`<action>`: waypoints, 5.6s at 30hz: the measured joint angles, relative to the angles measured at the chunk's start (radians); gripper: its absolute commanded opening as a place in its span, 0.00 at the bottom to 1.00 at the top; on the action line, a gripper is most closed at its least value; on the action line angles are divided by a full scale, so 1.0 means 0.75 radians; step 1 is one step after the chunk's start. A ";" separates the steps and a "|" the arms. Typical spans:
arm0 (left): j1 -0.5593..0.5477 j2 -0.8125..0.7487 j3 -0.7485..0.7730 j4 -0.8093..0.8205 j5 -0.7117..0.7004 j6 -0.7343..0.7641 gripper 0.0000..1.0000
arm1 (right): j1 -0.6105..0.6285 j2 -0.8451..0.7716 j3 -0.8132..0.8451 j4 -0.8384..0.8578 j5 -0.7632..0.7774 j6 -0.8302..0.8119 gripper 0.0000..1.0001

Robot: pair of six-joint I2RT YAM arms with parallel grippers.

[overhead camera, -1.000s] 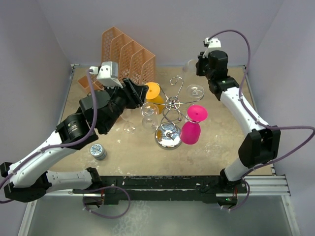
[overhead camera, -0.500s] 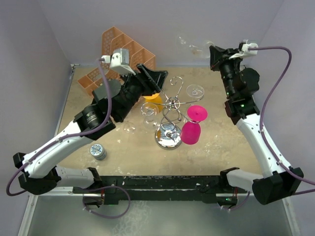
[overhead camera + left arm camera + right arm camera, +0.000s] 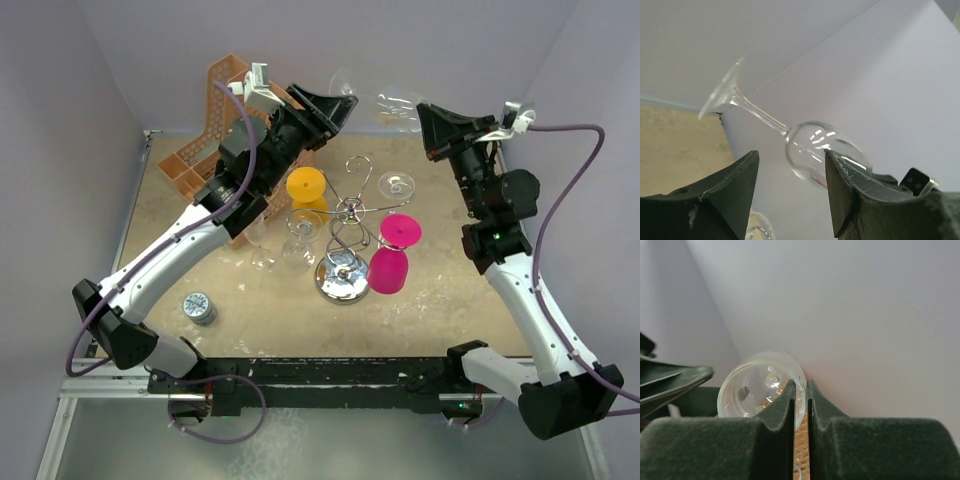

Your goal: Place the wine glass upside down on the wine glass rack

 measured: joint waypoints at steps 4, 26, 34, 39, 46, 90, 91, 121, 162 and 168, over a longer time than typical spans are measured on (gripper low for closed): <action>0.030 0.052 0.010 0.079 0.010 -0.146 0.53 | 0.000 -0.052 -0.031 0.066 -0.047 0.068 0.00; 0.038 0.098 -0.097 0.370 -0.025 -0.669 0.18 | -0.001 -0.048 -0.111 0.313 -0.246 0.255 0.00; 0.037 0.094 -0.096 0.438 -0.071 -0.729 0.00 | 0.000 -0.031 -0.132 0.331 -0.287 0.255 0.00; 0.035 0.092 -0.096 0.437 -0.103 -0.705 0.00 | 0.000 -0.023 -0.132 0.331 -0.290 0.255 0.23; 0.035 0.079 -0.093 0.433 -0.228 -0.541 0.00 | 0.000 -0.068 -0.134 0.271 -0.253 0.237 0.61; 0.041 0.132 -0.113 0.713 0.350 1.468 0.00 | 0.000 -0.107 0.152 -0.211 -0.428 0.597 0.63; 0.041 0.132 -0.110 0.703 0.377 1.497 0.00 | 0.000 -0.088 0.167 -0.201 -0.433 0.616 0.62; 0.041 0.107 -0.105 0.529 0.659 1.849 0.00 | 0.001 0.139 0.235 -0.134 -0.524 0.801 0.50; 0.040 -0.195 -0.375 0.652 0.373 1.746 0.47 | 0.007 0.171 0.262 -0.141 -0.426 0.926 0.00; 0.040 -0.349 -0.458 0.604 0.061 1.546 0.49 | 0.007 0.182 0.264 -0.212 -0.391 0.920 0.00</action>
